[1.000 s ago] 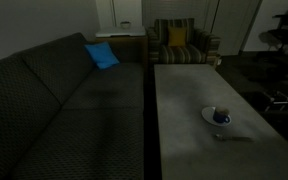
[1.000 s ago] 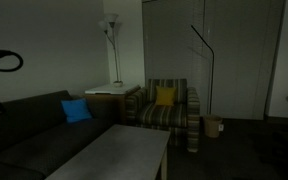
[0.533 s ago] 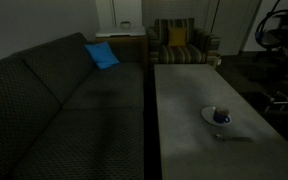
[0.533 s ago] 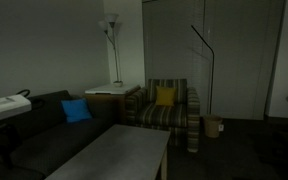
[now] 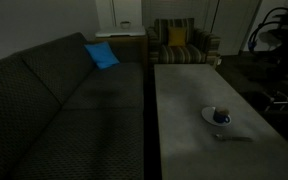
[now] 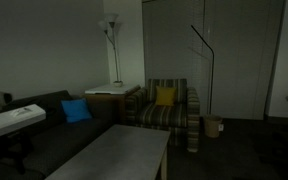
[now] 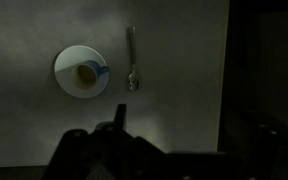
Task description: Put the spoon in the mug, take it out and put it back on the table
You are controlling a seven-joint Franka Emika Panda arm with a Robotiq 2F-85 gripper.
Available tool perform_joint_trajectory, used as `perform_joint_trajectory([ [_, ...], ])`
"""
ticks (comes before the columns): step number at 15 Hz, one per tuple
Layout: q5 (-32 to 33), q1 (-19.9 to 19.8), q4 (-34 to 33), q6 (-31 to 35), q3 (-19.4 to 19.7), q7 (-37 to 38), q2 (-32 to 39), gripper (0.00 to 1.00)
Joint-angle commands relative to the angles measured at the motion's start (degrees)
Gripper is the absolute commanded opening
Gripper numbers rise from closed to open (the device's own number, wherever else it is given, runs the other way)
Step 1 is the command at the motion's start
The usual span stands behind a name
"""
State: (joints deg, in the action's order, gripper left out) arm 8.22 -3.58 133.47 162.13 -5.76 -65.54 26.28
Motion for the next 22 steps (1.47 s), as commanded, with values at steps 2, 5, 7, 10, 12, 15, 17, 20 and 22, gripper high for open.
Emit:
perform_joint_trajectory([
  [2,3.24,-0.37,0.24,-0.18,-0.51,1.89,1.93,1.00],
  [5,1.44,-5.06,-4.01,-1.49,-2.28,-2.06,7.47,1.00],
  [7,0.44,-8.11,-7.49,-1.75,-3.34,-4.04,11.93,1.00],
  [10,-0.77,-11.12,-13.22,-3.00,-4.95,-5.49,18.08,1.00],
  [12,-0.59,-11.22,-16.62,-3.41,-5.14,-4.69,21.53,1.00],
  [15,0.64,-8.43,-20.85,-3.33,-3.40,-2.00,25.40,1.00],
  [17,1.29,-6.43,-23.12,-2.84,-1.98,0.22,27.57,1.00],
  [20,1.53,-5.39,-26.09,-1.98,-1.68,2.56,31.03,1.00],
  [22,1.42,-5.27,-28.41,-2.58,-1.93,3.80,33.53,1.00],
])
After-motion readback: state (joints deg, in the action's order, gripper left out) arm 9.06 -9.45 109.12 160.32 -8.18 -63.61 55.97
